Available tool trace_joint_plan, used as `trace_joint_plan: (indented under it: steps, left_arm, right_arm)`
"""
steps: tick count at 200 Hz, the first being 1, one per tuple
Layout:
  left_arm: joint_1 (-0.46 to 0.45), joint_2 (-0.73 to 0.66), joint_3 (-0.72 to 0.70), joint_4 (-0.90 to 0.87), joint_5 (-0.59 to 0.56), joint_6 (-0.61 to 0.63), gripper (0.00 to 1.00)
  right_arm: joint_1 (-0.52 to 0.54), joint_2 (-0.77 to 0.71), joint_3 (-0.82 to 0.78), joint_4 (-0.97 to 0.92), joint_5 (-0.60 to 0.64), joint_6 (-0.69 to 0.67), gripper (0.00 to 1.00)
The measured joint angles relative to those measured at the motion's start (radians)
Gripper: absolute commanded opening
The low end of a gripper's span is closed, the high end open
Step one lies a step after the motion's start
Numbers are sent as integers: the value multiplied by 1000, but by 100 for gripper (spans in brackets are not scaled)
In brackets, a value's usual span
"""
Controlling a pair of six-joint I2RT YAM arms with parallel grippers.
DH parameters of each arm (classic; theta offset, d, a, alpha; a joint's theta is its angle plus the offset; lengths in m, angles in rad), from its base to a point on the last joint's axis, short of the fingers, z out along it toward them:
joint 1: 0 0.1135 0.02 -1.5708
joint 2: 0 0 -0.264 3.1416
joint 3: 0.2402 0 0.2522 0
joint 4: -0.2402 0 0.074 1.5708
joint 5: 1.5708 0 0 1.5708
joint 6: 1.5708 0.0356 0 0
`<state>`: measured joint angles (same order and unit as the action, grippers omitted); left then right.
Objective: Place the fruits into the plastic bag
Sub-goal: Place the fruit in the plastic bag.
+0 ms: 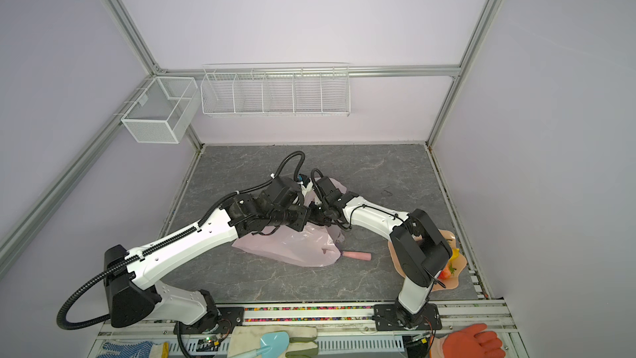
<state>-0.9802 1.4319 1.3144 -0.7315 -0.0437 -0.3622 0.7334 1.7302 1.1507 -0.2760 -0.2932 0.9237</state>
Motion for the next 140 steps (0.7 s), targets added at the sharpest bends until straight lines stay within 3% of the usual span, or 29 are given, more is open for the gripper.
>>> trace_joint_plan:
  steps: [54, 93, 104, 140]
  left_arm:
    - [0, -2, -24, -18, -1, -30, 0]
    - [2, -16, -53, -64, -7, -56, 0]
    - [3, -23, -63, -77, -8, -63, 0]
    - [5, -42, -82, -119, -23, -77, 0]
  right_arm:
    - [29, 32, -20, 158, 8, 280, 17]
    - [56, 82, -42, 250, 51, 467, 25]
    - [66, 98, -46, 282, 64, 514, 32]
    - [92, 132, -45, 319, 87, 597, 70]
